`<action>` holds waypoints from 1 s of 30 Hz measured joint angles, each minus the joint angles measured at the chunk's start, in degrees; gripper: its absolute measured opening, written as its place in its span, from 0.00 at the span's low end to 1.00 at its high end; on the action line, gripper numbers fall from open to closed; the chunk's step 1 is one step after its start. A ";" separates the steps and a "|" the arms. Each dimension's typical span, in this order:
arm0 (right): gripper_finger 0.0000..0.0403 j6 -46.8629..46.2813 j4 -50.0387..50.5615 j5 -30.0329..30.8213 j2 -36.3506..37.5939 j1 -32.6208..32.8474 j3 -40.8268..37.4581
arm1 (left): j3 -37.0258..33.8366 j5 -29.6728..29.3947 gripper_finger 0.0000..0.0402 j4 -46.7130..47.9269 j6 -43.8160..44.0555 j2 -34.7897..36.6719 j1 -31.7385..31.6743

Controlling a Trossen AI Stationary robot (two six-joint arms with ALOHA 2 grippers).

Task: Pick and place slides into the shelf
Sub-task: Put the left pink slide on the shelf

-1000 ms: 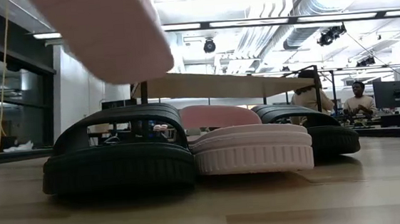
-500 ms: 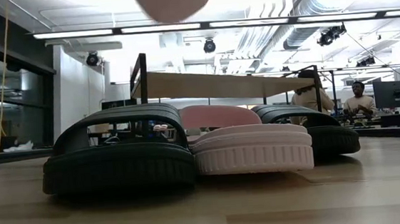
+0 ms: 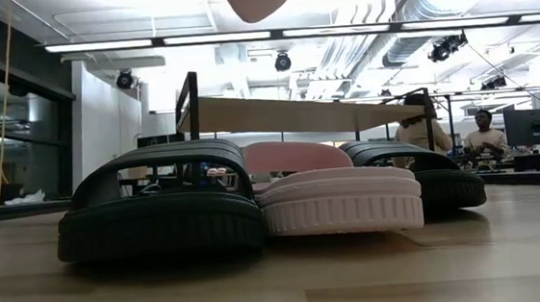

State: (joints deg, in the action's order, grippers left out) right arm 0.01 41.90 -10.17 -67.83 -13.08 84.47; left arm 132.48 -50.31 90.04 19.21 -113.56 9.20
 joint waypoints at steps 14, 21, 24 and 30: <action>0.00 0.00 0.56 0.00 0.00 0.00 0.00 | 1.10 -3.44 0.01 -0.02 -3.86 0.00 -7.74; 0.00 0.01 0.54 0.00 0.00 -0.01 0.00 | 1.10 -5.03 0.01 -0.02 -3.63 0.00 -11.05; 0.00 0.00 0.54 0.00 0.00 -0.02 0.00 | 1.10 -4.91 0.01 -0.02 -2.43 0.00 -12.43; 0.00 0.00 0.76 0.00 0.00 -0.01 0.00 | 1.10 -3.61 0.01 -0.02 -0.91 0.00 -15.72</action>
State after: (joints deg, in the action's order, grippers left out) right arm 0.01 42.65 -10.17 -67.83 -13.09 84.47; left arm 133.58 -53.93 90.02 18.30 -113.56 -6.52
